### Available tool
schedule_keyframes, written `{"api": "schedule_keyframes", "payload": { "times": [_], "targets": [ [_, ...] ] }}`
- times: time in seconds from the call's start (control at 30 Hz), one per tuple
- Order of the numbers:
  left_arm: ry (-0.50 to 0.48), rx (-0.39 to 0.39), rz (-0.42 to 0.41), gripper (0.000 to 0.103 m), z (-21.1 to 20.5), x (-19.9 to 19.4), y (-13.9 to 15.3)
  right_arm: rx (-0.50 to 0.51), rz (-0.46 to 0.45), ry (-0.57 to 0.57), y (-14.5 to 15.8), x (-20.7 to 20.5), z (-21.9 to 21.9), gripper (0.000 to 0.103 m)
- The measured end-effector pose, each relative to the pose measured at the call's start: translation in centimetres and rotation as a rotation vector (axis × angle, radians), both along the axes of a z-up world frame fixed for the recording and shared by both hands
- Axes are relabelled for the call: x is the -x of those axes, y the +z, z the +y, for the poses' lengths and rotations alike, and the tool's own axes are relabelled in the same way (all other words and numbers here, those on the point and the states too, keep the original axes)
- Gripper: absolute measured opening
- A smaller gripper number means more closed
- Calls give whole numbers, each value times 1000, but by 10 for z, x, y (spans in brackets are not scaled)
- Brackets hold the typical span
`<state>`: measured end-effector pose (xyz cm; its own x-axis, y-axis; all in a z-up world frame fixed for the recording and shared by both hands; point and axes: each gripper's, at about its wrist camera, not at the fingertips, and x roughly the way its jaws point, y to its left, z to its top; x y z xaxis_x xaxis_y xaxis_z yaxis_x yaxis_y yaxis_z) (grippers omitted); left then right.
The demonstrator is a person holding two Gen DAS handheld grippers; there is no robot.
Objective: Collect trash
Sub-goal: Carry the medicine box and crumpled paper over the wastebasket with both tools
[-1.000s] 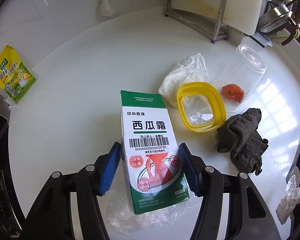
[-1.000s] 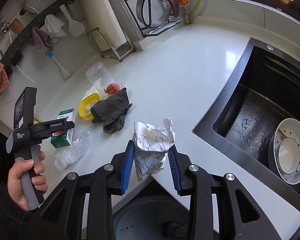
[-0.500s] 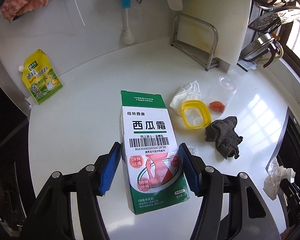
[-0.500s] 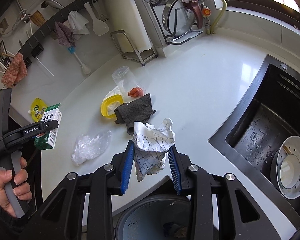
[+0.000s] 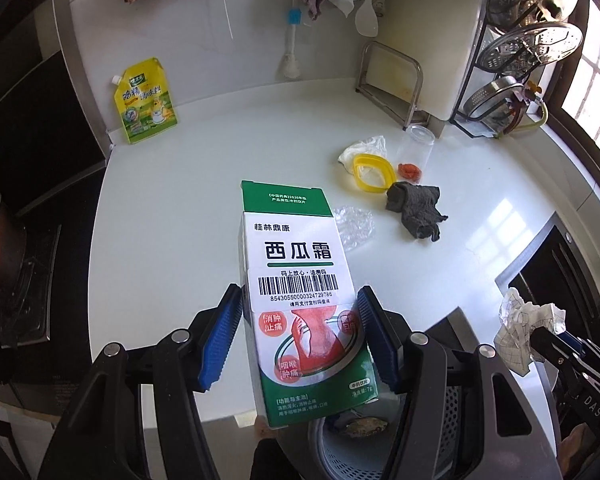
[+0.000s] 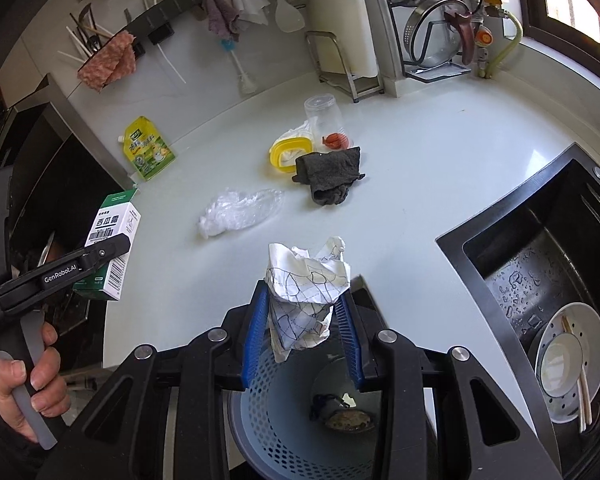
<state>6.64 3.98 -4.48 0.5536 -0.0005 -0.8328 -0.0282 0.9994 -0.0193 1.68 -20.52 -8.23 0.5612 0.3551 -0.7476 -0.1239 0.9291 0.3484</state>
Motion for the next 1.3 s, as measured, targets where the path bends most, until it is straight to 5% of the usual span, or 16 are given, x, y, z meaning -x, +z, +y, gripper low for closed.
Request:
{"api": "schedule_keyframes", "payload": {
  "times": [0.43, 1.3],
  "targets": [
    [39, 8, 49, 58, -29, 91, -32, 20, 18, 152, -5, 63, -6, 33],
    [-66, -15, 174, 58, -44, 116, -86, 42, 105, 144, -49, 88, 11, 33]
  ]
}}
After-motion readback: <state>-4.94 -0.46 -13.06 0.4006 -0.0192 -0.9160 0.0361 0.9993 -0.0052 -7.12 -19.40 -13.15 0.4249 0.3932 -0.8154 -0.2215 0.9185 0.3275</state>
